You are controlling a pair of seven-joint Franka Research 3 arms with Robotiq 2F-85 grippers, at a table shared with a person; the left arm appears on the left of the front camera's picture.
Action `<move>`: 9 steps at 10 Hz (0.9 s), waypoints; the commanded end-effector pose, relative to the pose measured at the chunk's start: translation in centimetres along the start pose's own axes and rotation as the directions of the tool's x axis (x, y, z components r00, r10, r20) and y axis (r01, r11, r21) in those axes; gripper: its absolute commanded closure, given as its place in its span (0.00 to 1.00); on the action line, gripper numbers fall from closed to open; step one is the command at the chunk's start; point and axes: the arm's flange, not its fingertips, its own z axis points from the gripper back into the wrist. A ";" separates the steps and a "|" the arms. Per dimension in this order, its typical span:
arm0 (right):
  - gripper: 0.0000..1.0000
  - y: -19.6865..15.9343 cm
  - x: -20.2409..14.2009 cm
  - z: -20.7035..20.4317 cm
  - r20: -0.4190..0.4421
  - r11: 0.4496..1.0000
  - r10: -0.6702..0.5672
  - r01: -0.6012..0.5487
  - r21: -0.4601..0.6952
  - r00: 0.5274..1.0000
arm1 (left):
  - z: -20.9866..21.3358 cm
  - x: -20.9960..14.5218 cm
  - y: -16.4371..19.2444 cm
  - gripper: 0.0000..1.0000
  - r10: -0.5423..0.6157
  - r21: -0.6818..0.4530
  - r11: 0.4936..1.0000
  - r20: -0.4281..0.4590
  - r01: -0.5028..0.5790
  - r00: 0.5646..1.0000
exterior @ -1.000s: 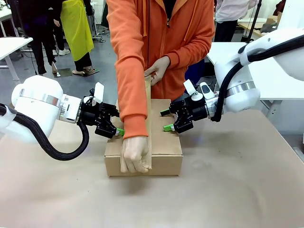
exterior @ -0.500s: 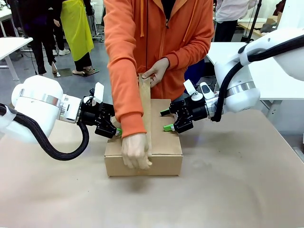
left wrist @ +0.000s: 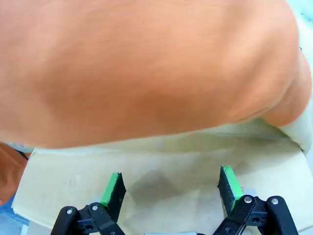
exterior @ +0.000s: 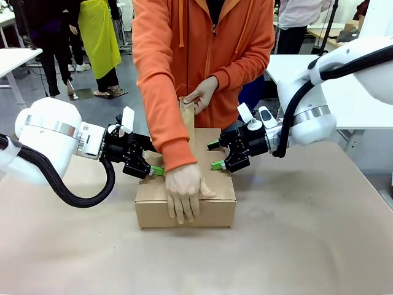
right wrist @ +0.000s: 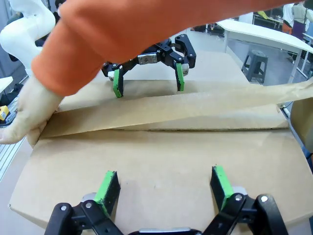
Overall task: Pack the gift set into the box.
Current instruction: Press and hold the closed box until the human finishes sealing it.
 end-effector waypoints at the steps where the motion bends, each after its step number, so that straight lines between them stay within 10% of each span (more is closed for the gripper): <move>1: 0.00 0.1 -0.1 -0.2 -0.009 1.000 0.004 -0.004 -0.003 1.000 | -0.1 -0.3 -0.2 0.00 -0.011 0.003 1.000 0.005 0.011 1.000; 9: 0.00 0.1 -0.1 -0.2 -0.009 1.000 0.004 -0.004 -0.003 1.000 | -0.1 -0.3 -0.2 0.00 -0.011 0.003 1.000 0.005 0.011 1.000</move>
